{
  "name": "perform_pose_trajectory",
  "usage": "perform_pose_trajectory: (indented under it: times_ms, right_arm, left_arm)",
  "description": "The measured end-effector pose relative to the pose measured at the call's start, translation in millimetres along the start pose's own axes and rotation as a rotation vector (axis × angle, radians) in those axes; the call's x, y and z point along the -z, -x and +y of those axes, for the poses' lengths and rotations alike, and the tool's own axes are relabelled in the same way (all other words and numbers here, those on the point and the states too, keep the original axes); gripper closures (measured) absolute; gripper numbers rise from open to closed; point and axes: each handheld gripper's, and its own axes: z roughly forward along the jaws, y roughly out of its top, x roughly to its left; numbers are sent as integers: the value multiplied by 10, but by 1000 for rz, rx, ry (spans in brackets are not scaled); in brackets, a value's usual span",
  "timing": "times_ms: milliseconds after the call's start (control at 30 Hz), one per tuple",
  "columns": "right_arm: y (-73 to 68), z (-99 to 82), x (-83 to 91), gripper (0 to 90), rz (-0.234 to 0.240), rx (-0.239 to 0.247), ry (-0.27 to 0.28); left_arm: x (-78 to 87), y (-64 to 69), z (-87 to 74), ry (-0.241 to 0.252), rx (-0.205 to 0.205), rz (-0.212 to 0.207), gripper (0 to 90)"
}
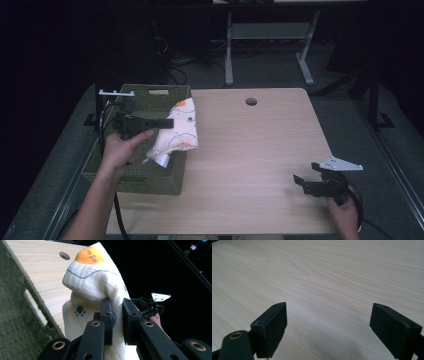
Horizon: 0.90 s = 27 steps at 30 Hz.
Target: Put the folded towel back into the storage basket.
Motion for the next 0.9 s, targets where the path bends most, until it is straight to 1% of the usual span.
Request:
perform_pose_trajectory:
  times_ms: [67, 233, 500, 633, 700, 767, 833, 900]
  right_arm:
    - [2, 1, -1, 139, -4, 10, 4]
    - [-3, 4, -10, 140, -4, 8, -3]
    - [14, 2, -4, 139, -10, 0, -5]
    - [15, 1, -8, 140, -11, -2, -7]
    - [13, 0, -9, 140, -14, -1, -8]
    - [13, 1, -9, 140, -11, -7, -7]
    - [18, 0, -4, 140, -6, -11, -2]
    - [17, -4, -5, 140, 1, -25, -3]
  left_arm:
    - [36, -21, -1, 5, 3, -4, 809]
    - [131, -76, -1, 11, 9, 4, 809]
    - [266, -213, -17, 8, 20, 17, 809]
    - [316, -298, -20, -3, 13, 31, 810]
    - [344, -350, -21, -5, 19, 34, 809]
    - [363, -386, -20, -10, 22, 44, 807]
    - [388, -434, -26, -8, 24, 38, 807]
    - [414, -503, -41, -12, 28, 44, 807]
